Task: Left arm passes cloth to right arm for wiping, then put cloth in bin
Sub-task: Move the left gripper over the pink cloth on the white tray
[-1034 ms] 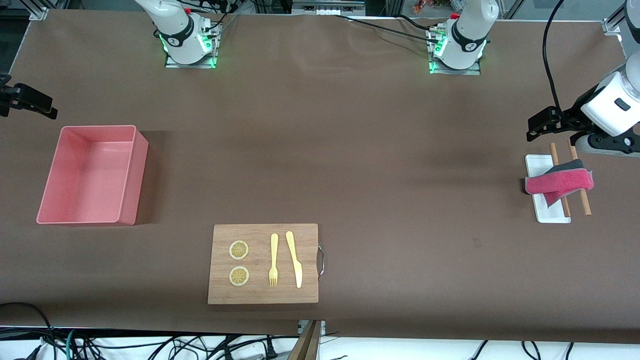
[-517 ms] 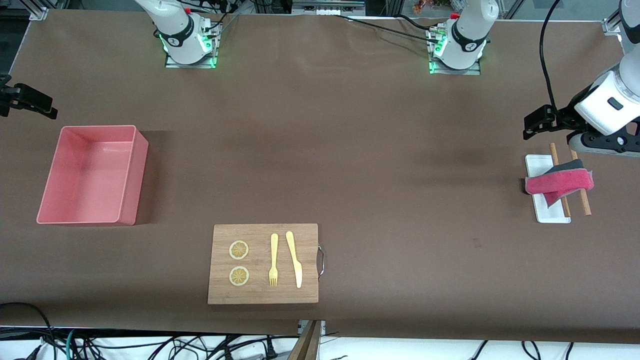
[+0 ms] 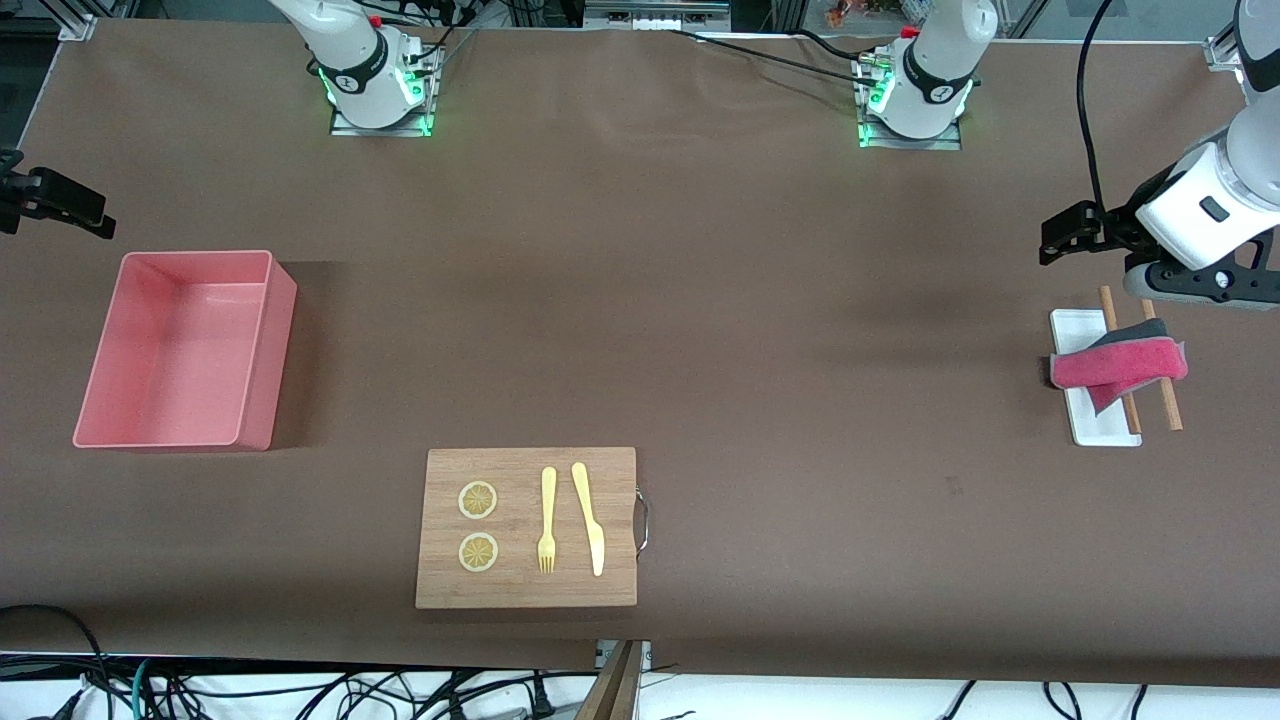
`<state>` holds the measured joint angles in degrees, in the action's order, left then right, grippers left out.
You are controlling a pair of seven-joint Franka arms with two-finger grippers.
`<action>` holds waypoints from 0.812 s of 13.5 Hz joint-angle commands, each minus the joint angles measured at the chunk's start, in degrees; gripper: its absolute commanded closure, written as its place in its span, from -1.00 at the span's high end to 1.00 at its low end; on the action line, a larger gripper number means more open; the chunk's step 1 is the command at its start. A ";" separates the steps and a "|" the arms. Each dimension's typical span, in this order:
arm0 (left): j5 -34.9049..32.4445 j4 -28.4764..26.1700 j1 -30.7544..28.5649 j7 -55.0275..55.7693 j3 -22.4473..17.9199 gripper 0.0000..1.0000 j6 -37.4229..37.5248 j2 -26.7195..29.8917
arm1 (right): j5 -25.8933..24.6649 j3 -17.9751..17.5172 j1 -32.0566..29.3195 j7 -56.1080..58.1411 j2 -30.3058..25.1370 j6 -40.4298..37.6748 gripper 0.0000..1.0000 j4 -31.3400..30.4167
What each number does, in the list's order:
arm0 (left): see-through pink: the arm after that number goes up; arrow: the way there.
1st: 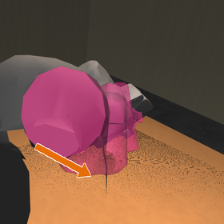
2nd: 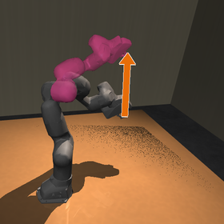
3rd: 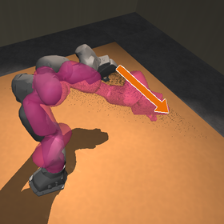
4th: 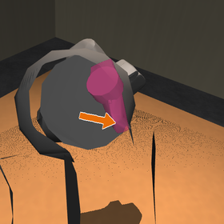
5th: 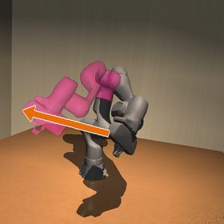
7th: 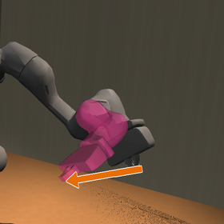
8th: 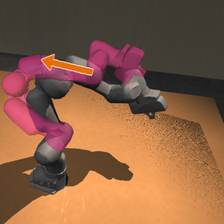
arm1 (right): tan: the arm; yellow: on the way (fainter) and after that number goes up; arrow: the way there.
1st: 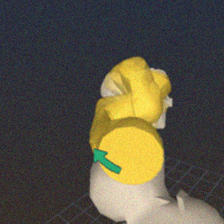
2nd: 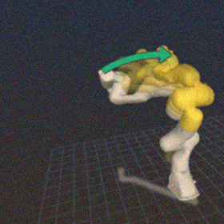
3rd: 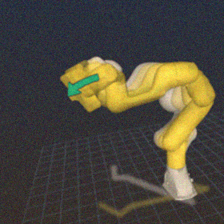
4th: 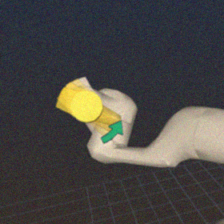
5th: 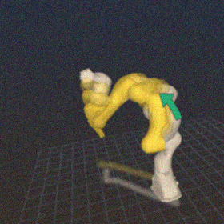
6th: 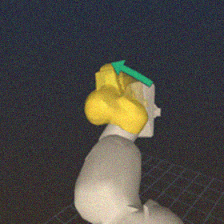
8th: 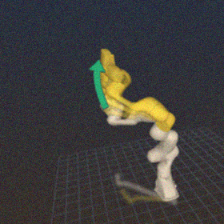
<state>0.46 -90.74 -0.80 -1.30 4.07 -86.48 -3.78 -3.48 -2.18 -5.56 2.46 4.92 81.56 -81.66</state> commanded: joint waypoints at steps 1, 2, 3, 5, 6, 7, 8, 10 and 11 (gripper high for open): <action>-0.46 -0.23 -0.16 -0.29 -0.03 1.00 0.96 0.00 | -0.30 -0.01 0.28 0.00 0.70 -0.26 1.00 1.24; -0.46 -0.23 -0.16 -0.20 -0.03 1.00 0.96 -0.08 | -0.30 -0.01 0.28 0.00 0.71 -0.35 1.00 1.24; -0.37 -0.23 0.01 -0.20 -0.03 1.00 0.96 -0.17 | -0.30 -0.01 0.28 0.00 0.71 -0.35 1.00 1.24; -0.37 0.56 0.28 0.06 0.06 1.00 0.96 -0.61 | -0.30 0.07 0.28 -0.09 0.71 -0.35 1.00 1.33; -0.46 1.35 0.19 0.06 0.06 1.00 1.13 -1.31 | -0.21 0.07 0.28 0.00 0.71 -0.35 1.00 1.33; -0.46 1.96 -0.07 0.06 -0.03 1.00 1.31 -1.75 | -0.13 0.07 0.28 -0.09 0.71 -0.35 1.00 1.25; -0.46 1.97 -0.07 -0.02 -0.20 1.00 1.31 -1.84 | -0.13 0.07 0.28 0.00 0.71 -0.35 1.00 1.33; -0.89 2.15 -0.08 -0.02 -0.38 1.00 1.22 -2.19 | -0.13 0.07 0.28 0.00 0.71 -0.35 1.00 1.25; -1.07 2.15 -0.07 -0.11 -0.47 1.00 1.05 -2.37 | -0.13 0.07 0.28 0.00 0.71 -0.35 1.00 1.33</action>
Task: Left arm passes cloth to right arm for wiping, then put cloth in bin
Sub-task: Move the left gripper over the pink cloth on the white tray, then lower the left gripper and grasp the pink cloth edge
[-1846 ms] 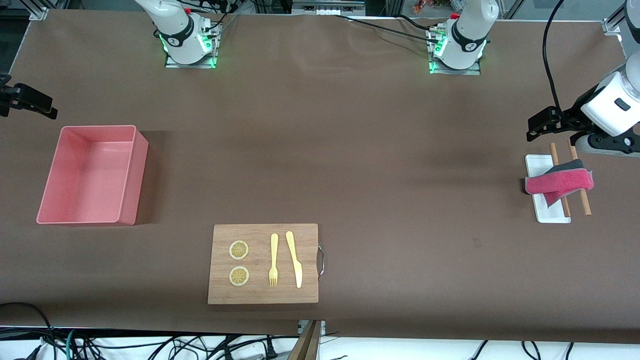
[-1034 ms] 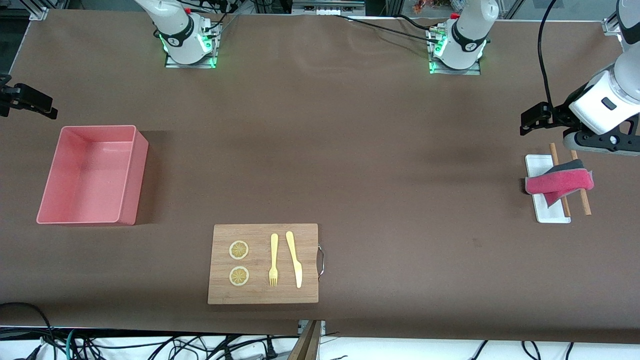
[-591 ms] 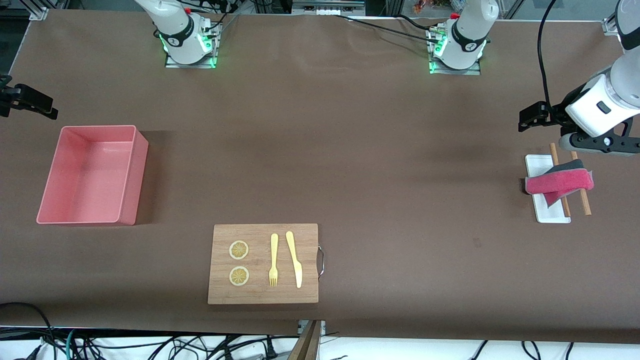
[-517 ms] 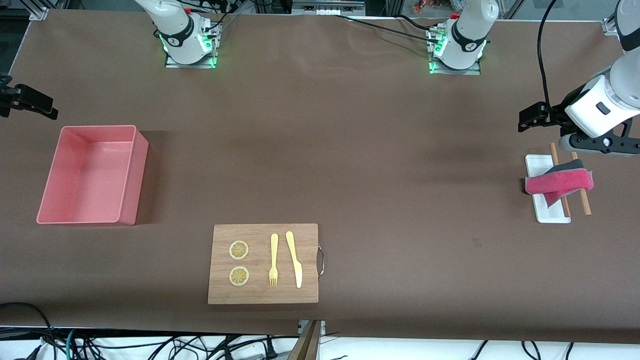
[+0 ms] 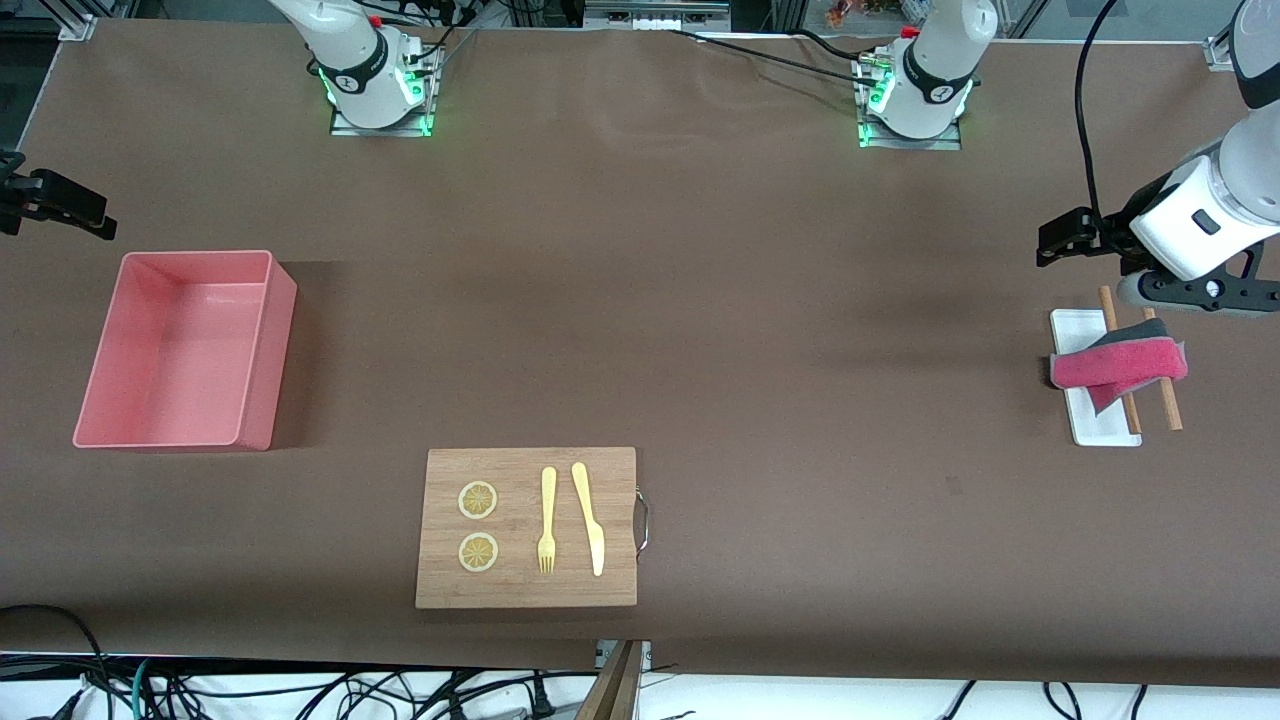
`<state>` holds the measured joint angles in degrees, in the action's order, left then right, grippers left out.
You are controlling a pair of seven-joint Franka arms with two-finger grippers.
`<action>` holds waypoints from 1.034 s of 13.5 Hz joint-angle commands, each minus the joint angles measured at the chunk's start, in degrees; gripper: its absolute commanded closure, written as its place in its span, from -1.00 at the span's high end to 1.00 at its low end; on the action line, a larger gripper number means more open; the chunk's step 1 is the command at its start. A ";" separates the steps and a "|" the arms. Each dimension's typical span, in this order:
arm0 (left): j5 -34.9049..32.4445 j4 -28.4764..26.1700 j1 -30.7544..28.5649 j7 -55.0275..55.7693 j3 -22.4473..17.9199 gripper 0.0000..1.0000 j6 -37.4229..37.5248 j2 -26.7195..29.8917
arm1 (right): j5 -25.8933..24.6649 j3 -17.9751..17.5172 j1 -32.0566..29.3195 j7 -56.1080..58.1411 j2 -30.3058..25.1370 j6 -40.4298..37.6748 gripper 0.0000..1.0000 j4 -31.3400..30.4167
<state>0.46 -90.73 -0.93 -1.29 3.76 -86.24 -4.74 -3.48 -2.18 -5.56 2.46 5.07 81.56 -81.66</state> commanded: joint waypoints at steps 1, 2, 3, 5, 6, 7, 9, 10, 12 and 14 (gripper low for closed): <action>-1.07 2.31 -0.48 -0.37 -0.68 1.00 0.81 -2.54 | -0.13 0.08 0.28 0.00 0.55 -0.35 1.00 1.25; -0.90 3.36 -1.61 -0.38 -1.20 1.00 0.72 -3.43 | -0.13 0.08 0.28 0.00 0.55 -0.35 1.00 1.33; -1.16 5.81 -2.41 -0.38 -1.21 1.00 0.72 -5.09 | -0.13 0.08 0.28 0.00 0.55 -0.35 1.00 1.33; -1.34 8.90 -3.81 -0.20 -1.38 1.00 0.81 -7.29 | -0.13 0.08 0.28 0.00 0.55 -0.35 1.00 1.33; -1.34 8.99 -4.69 -1.42 -1.39 1.00 0.64 -7.56 | -0.13 0.08 0.28 0.00 0.55 -0.35 1.00 1.25; -1.34 8.99 -5.66 -4.13 -1.47 1.00 0.46 -7.91 | -0.13 0.08 0.20 0.00 0.55 -0.35 1.00 1.33; -1.25 8.99 -7.41 -6.18 -1.47 1.00 0.28 -8.35 | -0.13 0.08 0.19 0.00 0.55 -0.35 1.00 1.33; -1.16 8.99 -9.08 -6.26 -1.39 1.00 -0.07 -8.62 | -0.13 0.08 0.19 0.00 0.55 -0.35 1.00 1.33; -1.07 8.91 -12.24 -6.61 -1.30 1.00 -1.56 -9.58 | -0.04 0.16 0.19 0.00 0.55 -0.35 1.00 1.25; -0.55 8.91 -15.32 -10.55 -1.30 1.00 -1.74 -10.64 | -0.13 0.16 0.19 0.00 0.55 -0.35 1.00 1.25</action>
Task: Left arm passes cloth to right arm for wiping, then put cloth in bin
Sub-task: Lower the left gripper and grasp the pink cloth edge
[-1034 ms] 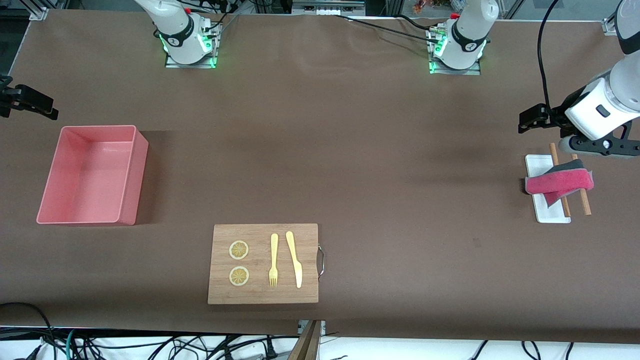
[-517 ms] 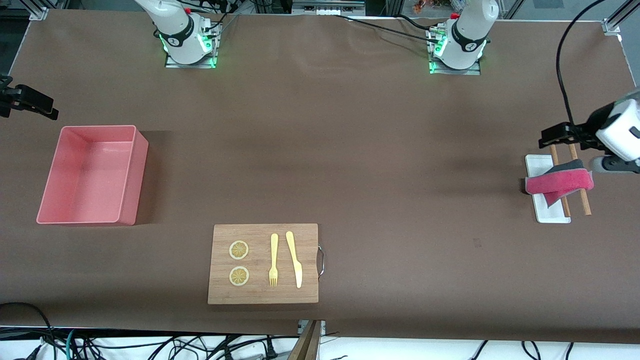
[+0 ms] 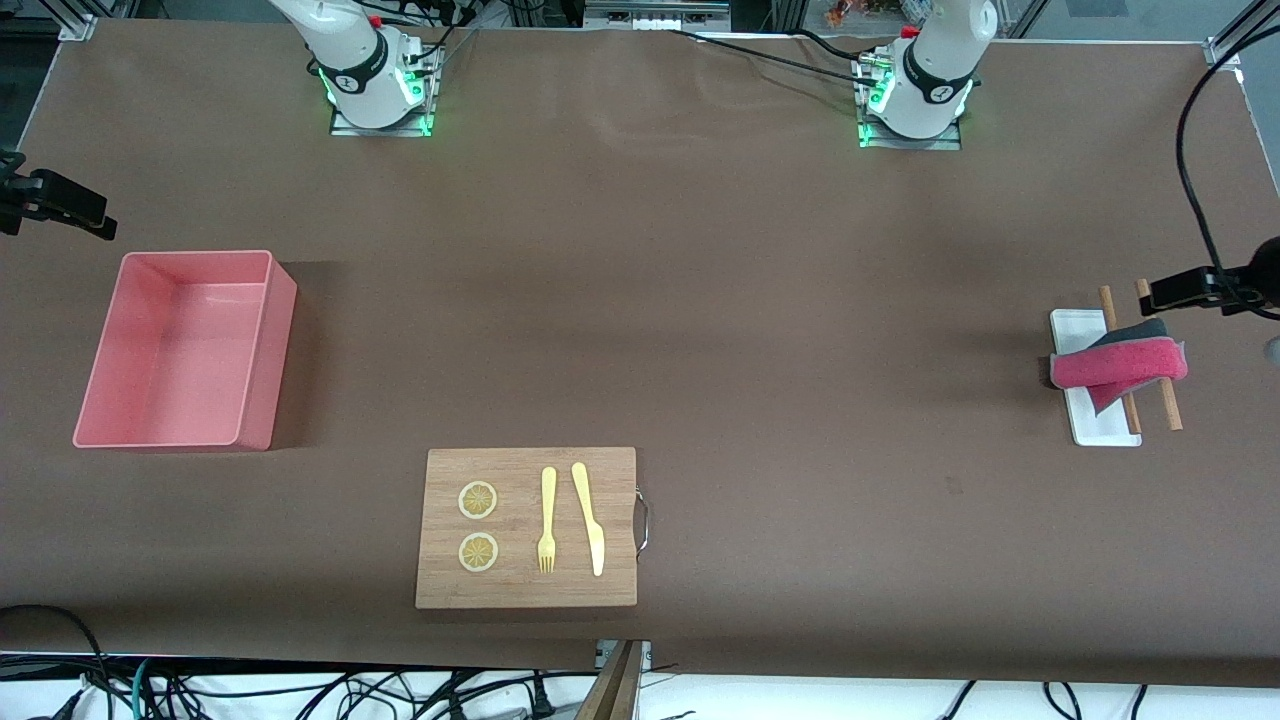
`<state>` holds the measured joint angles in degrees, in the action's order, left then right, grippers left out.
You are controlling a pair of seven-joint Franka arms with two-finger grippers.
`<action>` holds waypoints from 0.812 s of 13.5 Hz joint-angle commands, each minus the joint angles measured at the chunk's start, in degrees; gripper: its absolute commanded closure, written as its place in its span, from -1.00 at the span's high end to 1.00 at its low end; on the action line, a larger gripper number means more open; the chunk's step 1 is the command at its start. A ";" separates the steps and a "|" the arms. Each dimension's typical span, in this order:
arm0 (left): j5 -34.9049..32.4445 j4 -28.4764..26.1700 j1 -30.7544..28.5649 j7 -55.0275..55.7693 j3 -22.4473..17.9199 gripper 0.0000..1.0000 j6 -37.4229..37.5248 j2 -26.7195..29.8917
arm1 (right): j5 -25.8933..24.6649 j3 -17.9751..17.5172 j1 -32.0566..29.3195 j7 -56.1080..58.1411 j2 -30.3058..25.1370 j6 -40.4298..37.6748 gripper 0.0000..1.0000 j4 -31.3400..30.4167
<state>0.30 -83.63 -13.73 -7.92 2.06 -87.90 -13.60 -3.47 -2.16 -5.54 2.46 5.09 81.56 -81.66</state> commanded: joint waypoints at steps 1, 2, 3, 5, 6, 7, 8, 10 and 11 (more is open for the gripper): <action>-0.39 1.81 -3.67 -6.55 0.41 1.00 -1.55 -2.30 | -0.13 0.14 0.18 0.00 0.53 -0.35 1.00 1.24; -0.39 1.63 -5.07 -9.19 0.41 1.00 -3.66 -2.48 | -0.04 0.14 0.18 0.00 0.53 -0.35 1.00 1.33; -0.39 0.94 -7.26 -11.48 0.41 1.00 -5.24 -2.75 | -0.04 0.14 0.18 0.00 0.53 -0.35 1.00 1.25; -0.30 1.19 -11.04 -14.74 0.41 0.91 -5.70 -5.11 | -0.13 0.05 0.18 0.00 0.53 -0.35 1.00 1.25; -0.30 1.19 -12.36 -15.97 0.41 0.82 -5.79 -5.90 | -0.04 0.05 0.18 0.09 0.53 -0.35 1.00 1.24; -0.30 1.02 -13.33 -17.20 0.41 0.77 -6.40 -6.61 | -0.04 0.05 0.18 0.09 0.53 -0.35 1.00 1.24; -0.13 0.84 -14.82 -19.30 0.41 0.74 -7.88 -7.57 | -0.04 0.14 0.18 0.09 0.53 -0.44 1.00 1.24; 6.16 0.67 -19.38 -21.96 0.41 0.62 -9.30 -10.38 | -0.04 0.14 0.18 0.09 0.53 -0.44 1.00 1.24; 10.21 0.67 -22.19 -22.74 0.41 0.62 -9.39 -12.22 | -0.04 0.14 0.18 0.09 0.53 -0.53 1.00 1.24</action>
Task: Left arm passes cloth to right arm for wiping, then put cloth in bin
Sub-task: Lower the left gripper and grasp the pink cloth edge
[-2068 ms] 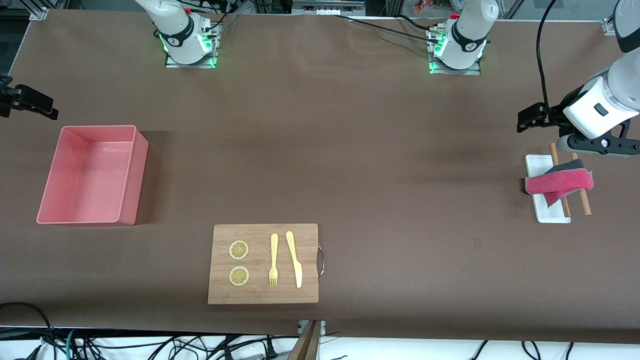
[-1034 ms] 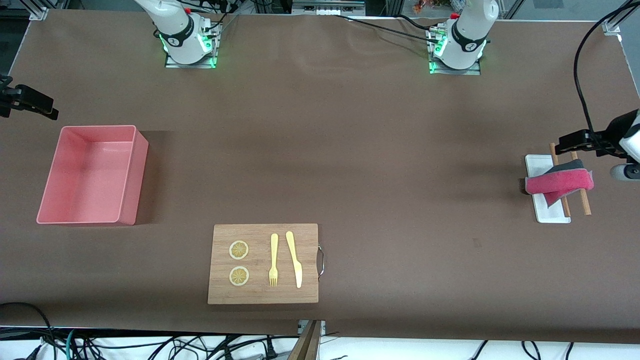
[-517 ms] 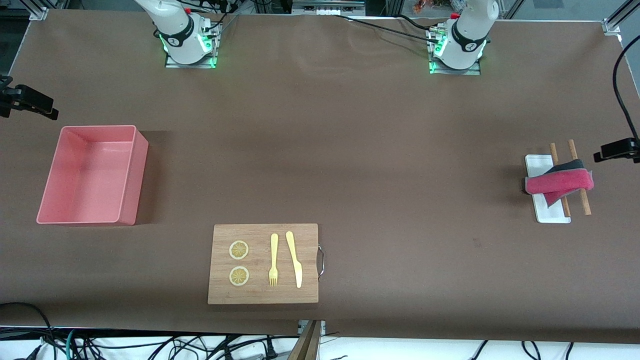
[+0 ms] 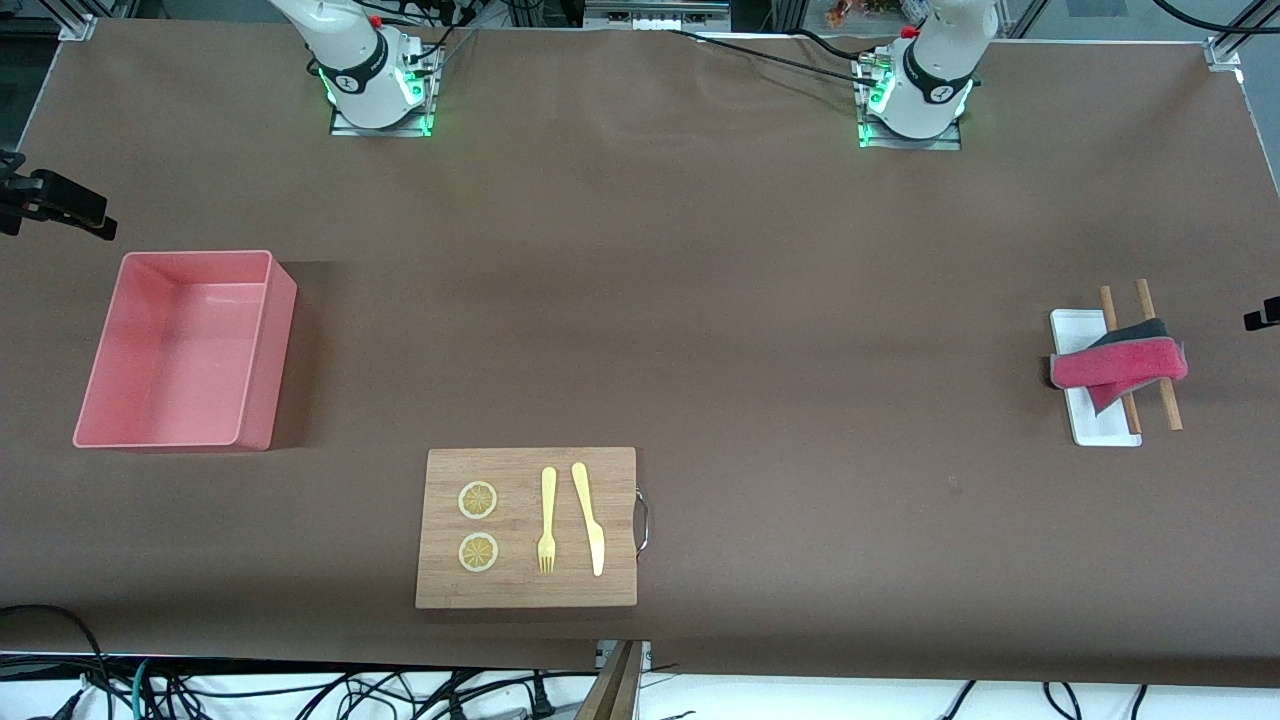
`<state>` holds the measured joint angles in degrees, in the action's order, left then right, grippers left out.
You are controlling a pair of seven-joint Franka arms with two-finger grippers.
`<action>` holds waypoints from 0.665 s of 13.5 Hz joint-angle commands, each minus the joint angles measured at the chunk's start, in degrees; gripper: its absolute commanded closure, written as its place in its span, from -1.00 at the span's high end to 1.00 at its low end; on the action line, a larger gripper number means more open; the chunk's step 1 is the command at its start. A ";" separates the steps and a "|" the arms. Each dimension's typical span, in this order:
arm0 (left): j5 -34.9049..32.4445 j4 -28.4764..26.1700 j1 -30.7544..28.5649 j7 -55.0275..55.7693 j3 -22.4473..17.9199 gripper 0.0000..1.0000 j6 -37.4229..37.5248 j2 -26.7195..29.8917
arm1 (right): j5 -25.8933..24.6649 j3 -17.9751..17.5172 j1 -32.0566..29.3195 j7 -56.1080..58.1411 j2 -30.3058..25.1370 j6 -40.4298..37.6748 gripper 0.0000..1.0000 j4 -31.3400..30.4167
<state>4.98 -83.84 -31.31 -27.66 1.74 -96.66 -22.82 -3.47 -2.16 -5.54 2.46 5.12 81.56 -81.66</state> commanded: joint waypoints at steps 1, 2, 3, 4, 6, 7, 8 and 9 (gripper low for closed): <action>8.87 0.95 -6.99 -4.84 0.72 0.61 -0.81 -4.94 | -0.04 0.13 0.18 0.18 0.51 -0.52 1.00 1.33; 11.69 1.04 -8.84 -8.00 0.72 0.62 -2.12 -6.70 | -0.04 0.13 0.18 0.18 0.51 -0.44 1.00 1.25; 13.89 1.22 -10.43 -12.29 0.81 0.62 -4.13 -8.54 | -0.04 0.13 0.18 0.26 0.51 -0.44 1.00 1.24; 17.05 1.22 -11.83 -16.16 0.81 0.62 -5.72 -10.39 | -0.04 0.13 0.18 0.18 0.51 -0.35 1.00 1.24; 26.17 1.13 -15.08 -18.31 0.81 0.61 -5.82 -14.17 | -0.04 0.13 0.27 0.18 0.77 -0.26 1.00 1.16; 29.09 1.22 -15.71 -18.22 0.72 0.61 -5.65 -15.58 | 0.04 0.05 0.27 0.26 2.07 -0.43 1.00 1.16; 30.68 1.22 -16.24 -18.05 0.72 0.61 -5.56 -16.63 | 0.57 0.05 0.27 0.35 2.61 -0.35 1.00 1.07; 31.57 0.96 -17.03 -17.96 0.72 0.61 -5.30 -17.17 | 0.75 0.05 0.36 0.35 2.70 -0.35 1.00 0.98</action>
<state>33.79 -83.93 -47.01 -44.96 1.70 -102.37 -38.52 -3.33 -2.18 -5.50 2.48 6.47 81.54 -81.70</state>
